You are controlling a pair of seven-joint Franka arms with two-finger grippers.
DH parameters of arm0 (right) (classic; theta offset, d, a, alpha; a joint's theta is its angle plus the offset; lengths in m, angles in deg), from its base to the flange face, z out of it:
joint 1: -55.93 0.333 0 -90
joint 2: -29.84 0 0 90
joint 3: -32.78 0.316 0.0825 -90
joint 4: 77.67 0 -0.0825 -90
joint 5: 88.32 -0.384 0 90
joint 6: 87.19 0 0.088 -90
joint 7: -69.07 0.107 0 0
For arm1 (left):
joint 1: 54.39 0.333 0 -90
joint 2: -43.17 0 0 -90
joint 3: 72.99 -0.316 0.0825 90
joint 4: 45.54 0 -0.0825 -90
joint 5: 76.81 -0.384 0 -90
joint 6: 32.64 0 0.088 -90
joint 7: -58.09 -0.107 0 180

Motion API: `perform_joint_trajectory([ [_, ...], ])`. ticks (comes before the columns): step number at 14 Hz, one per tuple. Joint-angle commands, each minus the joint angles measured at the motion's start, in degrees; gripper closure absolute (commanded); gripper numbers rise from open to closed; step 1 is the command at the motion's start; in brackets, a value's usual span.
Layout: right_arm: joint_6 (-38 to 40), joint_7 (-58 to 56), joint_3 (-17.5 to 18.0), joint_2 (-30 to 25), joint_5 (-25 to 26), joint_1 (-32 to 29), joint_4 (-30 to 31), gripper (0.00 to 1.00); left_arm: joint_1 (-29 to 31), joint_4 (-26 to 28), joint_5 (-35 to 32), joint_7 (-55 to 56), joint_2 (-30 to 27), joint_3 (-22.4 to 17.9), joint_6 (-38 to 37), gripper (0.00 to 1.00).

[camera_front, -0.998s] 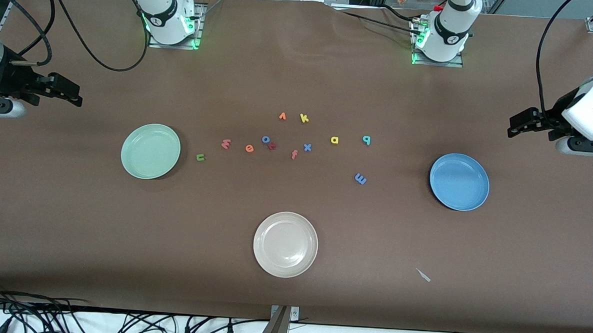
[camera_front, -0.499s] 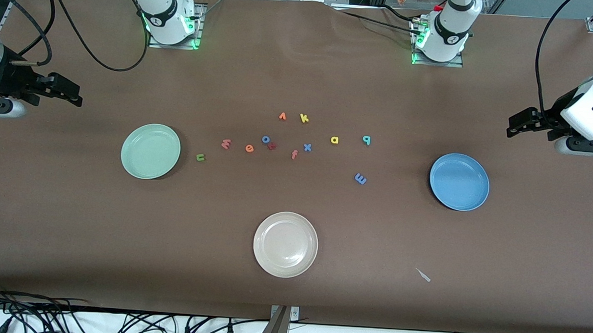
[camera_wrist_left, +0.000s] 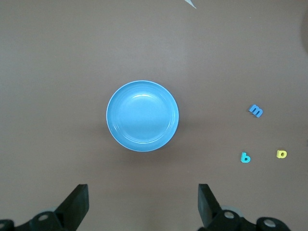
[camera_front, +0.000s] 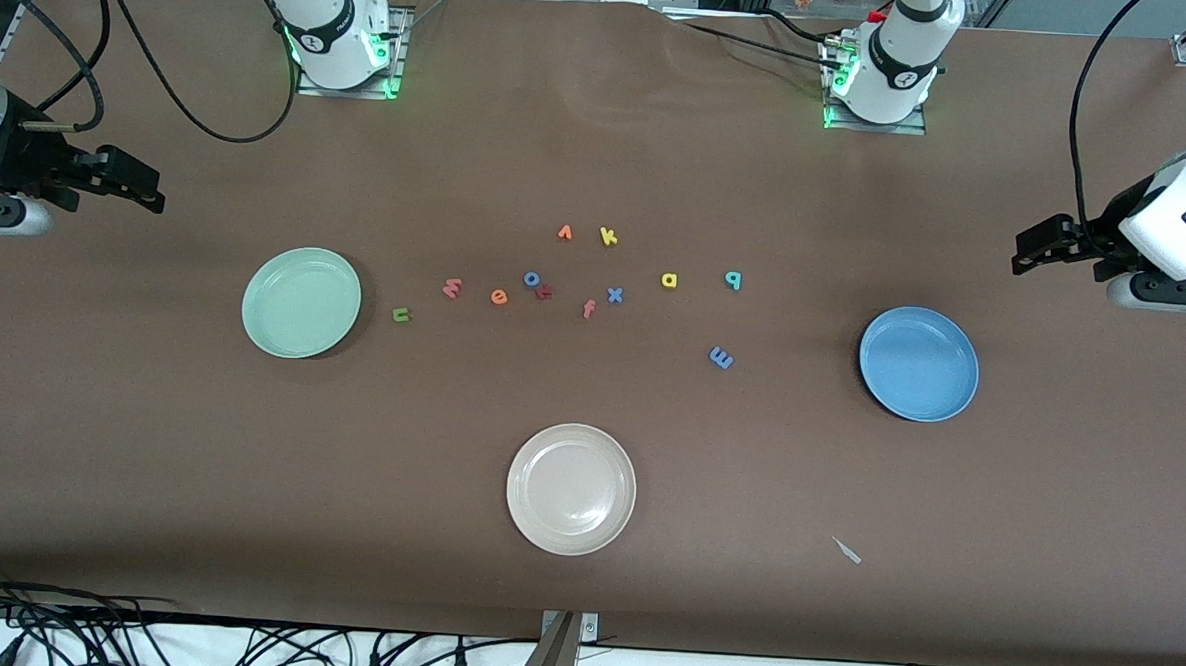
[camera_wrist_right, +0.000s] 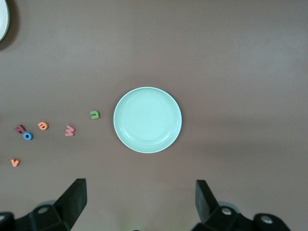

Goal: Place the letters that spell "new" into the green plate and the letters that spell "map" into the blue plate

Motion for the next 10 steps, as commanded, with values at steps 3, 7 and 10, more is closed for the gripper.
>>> perform_joint_trajectory([
  [3,0.4,0.2,0.1,-0.1,0.2,-0.1,-0.5,0.00,0.2,-0.6,-1.0,-0.8,0.2,0.3,-0.7,0.00],
  [7,0.5,0.2,0.1,-0.1,0.2,-0.1,-0.5,0.00,0.2,-0.6,-1.0,-0.2,0.3,0.2,-0.5,0.00],
  [10,0.4,0.2,0.1,-0.1,0.2,0.0,-0.5,0.00,0.1,-0.7,-1.0,-0.1,0.5,0.2,-0.5,0.00],
])
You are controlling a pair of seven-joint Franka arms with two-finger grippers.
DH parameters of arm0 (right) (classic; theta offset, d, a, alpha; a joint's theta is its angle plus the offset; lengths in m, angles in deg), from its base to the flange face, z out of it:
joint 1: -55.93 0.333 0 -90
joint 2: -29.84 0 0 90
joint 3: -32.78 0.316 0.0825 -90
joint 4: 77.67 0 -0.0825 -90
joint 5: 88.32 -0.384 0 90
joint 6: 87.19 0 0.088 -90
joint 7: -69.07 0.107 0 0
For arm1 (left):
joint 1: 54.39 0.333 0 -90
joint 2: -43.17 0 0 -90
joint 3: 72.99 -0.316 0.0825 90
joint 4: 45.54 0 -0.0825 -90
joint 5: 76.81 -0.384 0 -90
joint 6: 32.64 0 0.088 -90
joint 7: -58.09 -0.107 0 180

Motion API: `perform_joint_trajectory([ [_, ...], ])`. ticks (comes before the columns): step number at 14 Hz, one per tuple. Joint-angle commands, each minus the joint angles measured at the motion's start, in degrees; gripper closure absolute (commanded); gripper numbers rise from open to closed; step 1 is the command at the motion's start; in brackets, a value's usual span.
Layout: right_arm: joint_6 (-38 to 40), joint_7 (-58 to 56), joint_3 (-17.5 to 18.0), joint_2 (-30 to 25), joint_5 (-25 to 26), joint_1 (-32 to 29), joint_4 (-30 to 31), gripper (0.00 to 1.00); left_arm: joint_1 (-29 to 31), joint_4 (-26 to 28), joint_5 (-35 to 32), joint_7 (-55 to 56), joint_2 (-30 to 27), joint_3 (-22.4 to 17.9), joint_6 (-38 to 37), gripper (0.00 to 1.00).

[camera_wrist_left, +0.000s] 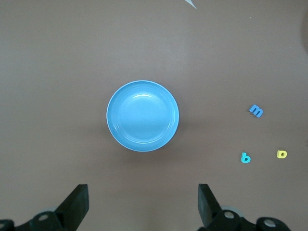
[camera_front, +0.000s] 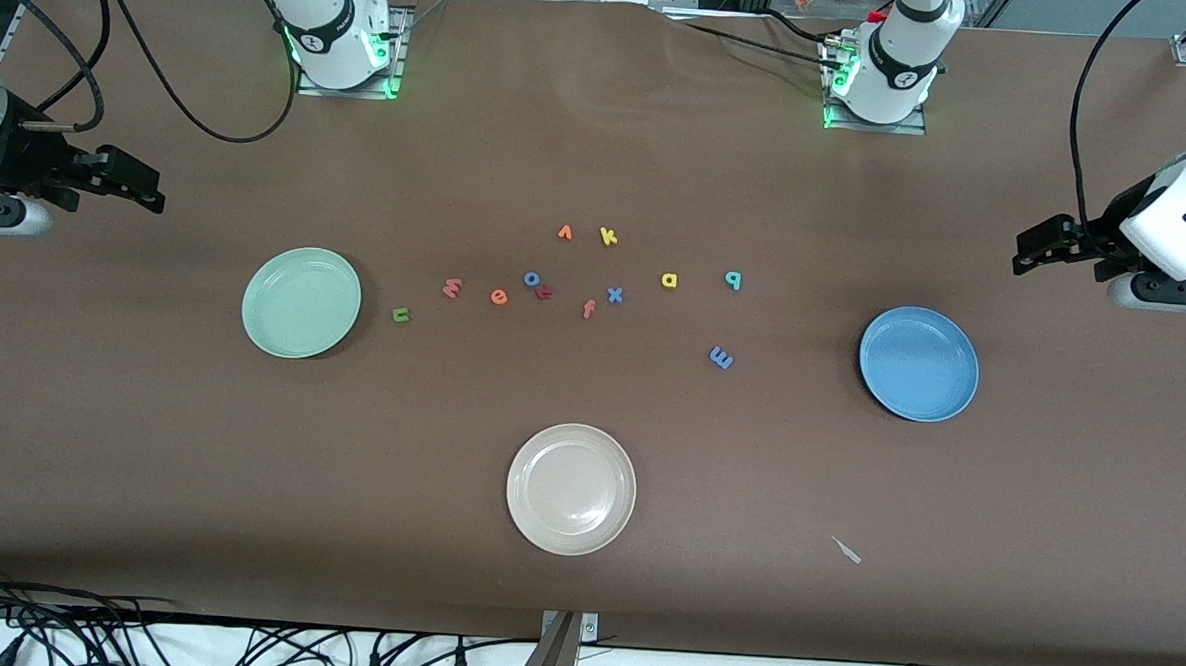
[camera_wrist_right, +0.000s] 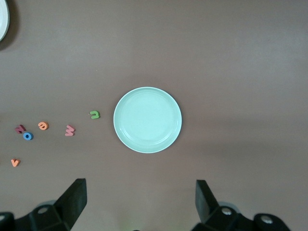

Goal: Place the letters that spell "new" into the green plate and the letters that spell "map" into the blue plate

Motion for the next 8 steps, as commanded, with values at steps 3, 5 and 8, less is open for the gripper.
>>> perform_joint_trajectory([
  [3,0.5,0.2,0.1,-0.1,0.2,-0.1,-0.5,0.00,0.0,-0.8,-1.1,0.1,0.7,0.3,-0.2,0.00],
  [5,0.6,0.2,0.1,-0.1,0.2,-0.1,-0.5,0.00,0.0,-0.7,-1.1,0.1,0.7,0.3,-0.4,0.00],
  [8,0.5,0.3,0.1,-0.1,0.2,0.0,-0.5,0.00,0.3,-0.6,-1.1,0.0,0.6,0.3,-0.7,0.00],
])
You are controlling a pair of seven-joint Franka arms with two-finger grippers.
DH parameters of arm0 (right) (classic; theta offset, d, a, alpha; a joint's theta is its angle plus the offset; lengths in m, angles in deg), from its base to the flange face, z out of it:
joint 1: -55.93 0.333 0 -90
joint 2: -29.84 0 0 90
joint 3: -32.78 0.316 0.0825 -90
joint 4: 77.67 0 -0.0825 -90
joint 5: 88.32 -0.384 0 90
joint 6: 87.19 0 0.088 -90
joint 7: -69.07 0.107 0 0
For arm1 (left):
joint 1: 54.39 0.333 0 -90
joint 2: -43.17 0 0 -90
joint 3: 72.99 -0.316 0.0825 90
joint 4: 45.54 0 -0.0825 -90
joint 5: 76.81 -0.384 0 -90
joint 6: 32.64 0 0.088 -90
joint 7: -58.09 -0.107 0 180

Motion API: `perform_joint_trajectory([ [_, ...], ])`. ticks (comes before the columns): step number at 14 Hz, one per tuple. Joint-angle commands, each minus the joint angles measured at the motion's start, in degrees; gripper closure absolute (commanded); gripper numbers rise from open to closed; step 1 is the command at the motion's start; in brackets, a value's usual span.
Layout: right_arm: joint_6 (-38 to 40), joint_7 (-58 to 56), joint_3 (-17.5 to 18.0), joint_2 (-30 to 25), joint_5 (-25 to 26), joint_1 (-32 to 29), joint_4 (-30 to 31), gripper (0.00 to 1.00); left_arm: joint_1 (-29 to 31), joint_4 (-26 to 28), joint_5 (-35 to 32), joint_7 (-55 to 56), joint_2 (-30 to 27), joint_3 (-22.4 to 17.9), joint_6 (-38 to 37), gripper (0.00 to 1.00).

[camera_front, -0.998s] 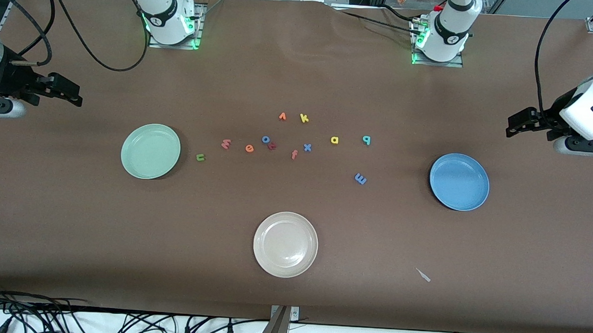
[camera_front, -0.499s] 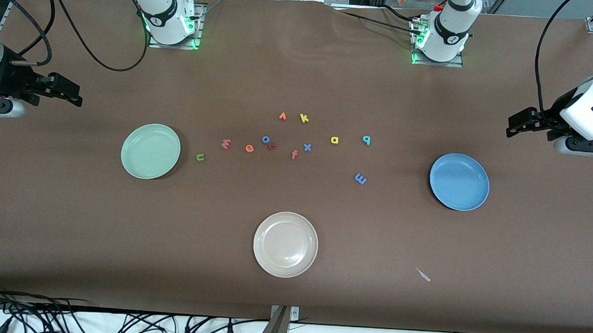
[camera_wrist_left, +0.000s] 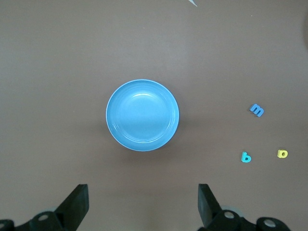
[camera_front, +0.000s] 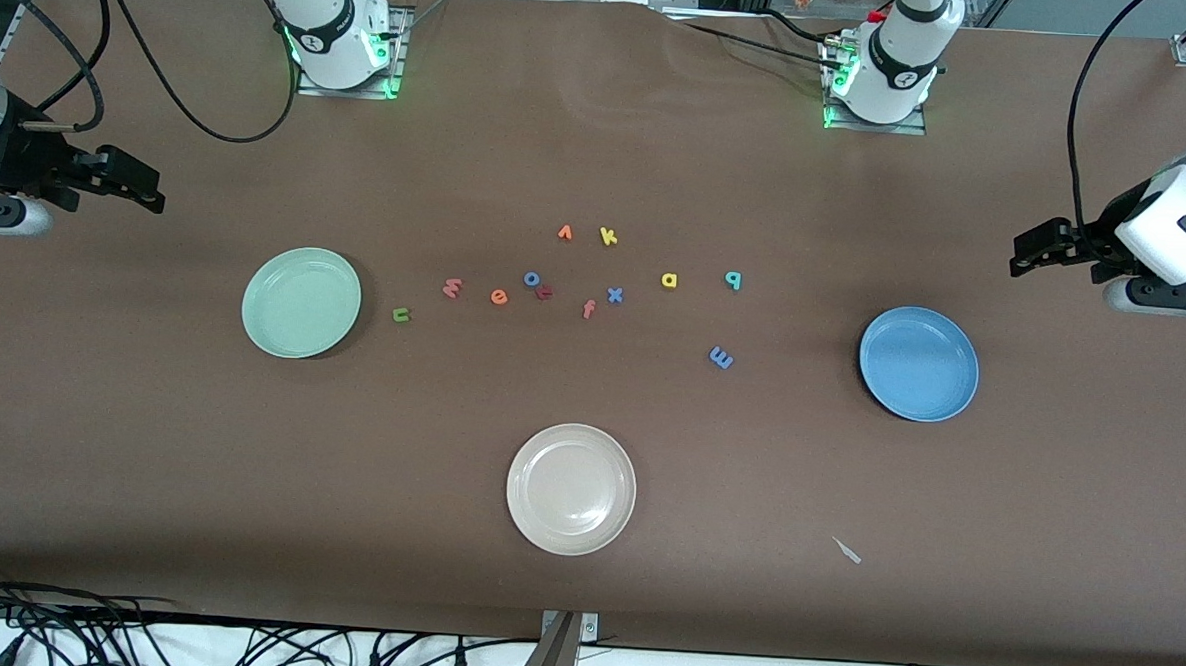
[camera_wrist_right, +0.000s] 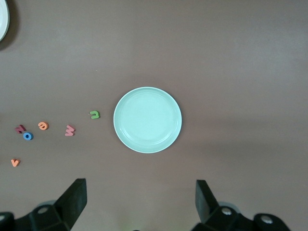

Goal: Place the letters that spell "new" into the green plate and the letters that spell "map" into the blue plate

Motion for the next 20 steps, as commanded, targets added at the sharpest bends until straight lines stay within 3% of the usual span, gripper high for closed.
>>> perform_joint_trajectory([
  [1,0.5,0.3,0.2,-0.1,0.2,0.0,-0.5,0.00,0.3,-0.6,-1.1,0.0,0.3,0.3,-0.7,0.00],
  [20,0.9,0.3,0.3,-0.1,0.2,0.0,-0.5,0.00,0.8,-3.0,-0.9,0.1,1.7,-0.2,-0.1,0.00],
])
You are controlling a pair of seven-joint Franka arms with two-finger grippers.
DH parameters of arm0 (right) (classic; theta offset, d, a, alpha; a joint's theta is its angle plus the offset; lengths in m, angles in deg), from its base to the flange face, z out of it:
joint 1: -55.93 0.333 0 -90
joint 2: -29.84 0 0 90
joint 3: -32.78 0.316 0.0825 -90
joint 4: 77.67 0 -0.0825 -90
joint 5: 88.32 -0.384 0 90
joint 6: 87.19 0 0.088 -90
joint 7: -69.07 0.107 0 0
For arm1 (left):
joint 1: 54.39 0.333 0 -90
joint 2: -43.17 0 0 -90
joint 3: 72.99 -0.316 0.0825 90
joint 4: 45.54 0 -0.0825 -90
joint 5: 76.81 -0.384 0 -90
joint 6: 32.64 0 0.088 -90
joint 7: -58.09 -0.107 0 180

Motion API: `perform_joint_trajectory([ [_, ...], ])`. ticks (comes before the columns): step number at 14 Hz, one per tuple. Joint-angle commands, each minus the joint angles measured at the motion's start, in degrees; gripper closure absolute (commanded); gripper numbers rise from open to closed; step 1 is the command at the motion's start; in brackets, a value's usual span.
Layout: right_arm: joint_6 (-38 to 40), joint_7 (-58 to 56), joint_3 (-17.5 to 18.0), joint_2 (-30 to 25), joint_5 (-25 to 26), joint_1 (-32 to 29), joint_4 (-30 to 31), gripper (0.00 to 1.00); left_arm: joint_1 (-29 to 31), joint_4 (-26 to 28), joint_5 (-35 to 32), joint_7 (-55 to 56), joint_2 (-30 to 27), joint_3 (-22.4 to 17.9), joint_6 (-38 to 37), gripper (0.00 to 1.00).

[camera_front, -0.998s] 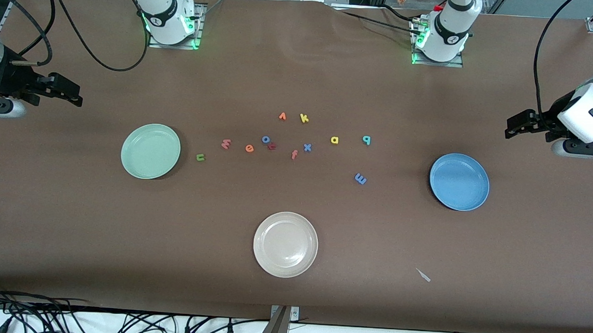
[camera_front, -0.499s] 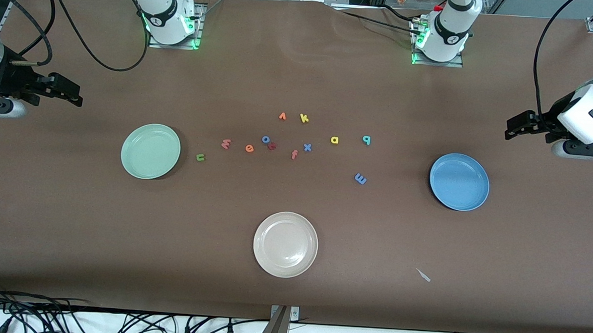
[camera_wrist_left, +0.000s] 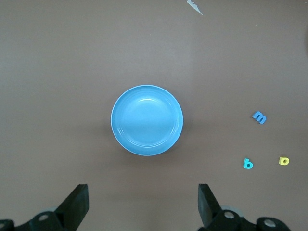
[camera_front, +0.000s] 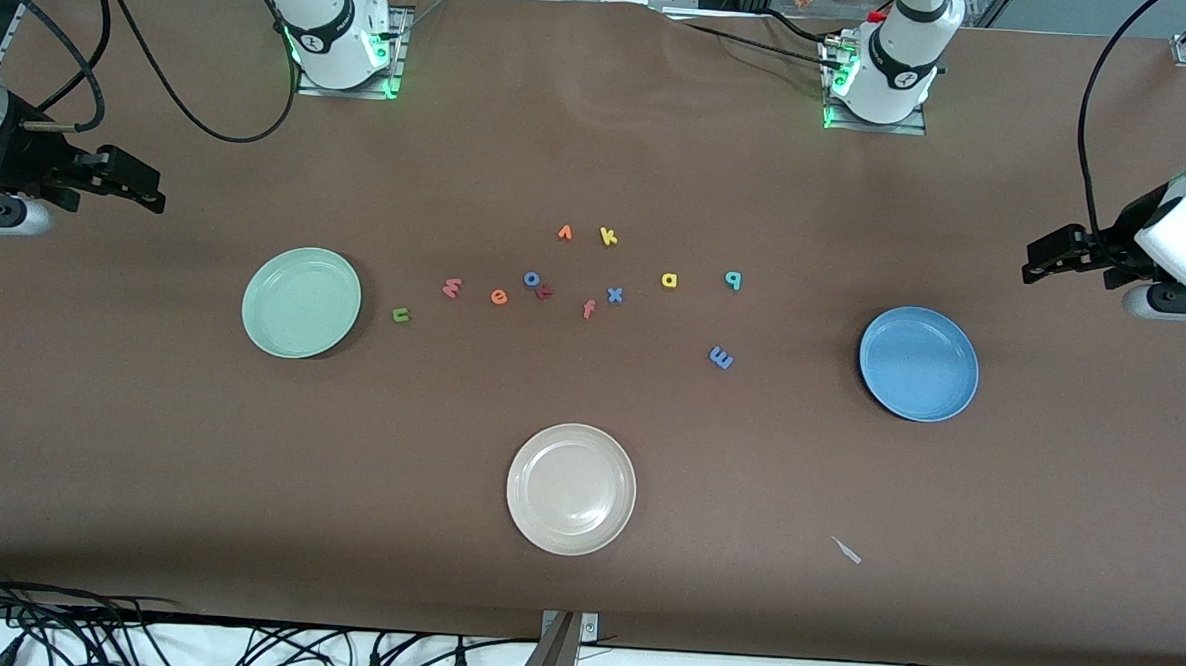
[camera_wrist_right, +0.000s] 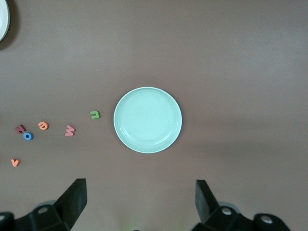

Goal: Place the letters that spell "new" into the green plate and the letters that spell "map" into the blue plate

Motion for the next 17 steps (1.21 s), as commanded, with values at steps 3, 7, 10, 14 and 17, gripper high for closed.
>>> perform_joint_trajectory([
  [3,0.9,0.3,0.2,-0.1,0.2,0.0,-0.5,0.00,-0.4,-1.9,-0.7,0.1,5.1,0.4,-0.5,0.00],
  [7,0.9,0.3,0.2,-0.1,0.2,0.0,-0.5,0.00,-2.6,-2.7,-0.1,0.3,10.3,2.5,-0.3,0.00],
  [10,0.8,0.3,0.2,-0.1,0.2,0.0,-0.5,0.00,-5.2,-2.0,3.8,1.2,13.1,2.8,0.4,0.00],
  [14,0.7,0.3,0.2,-0.1,0.2,0.0,-0.5,0.00,-9.6,-1.2,4.2,4.8,16.2,3.1,4.5,0.00],
  [17,0.6,0.3,0.2,-0.1,0.2,0.0,-0.5,0.00,-13.3,-0.9,4.2,11.7,20.4,3.6,8.8,0.00],
])
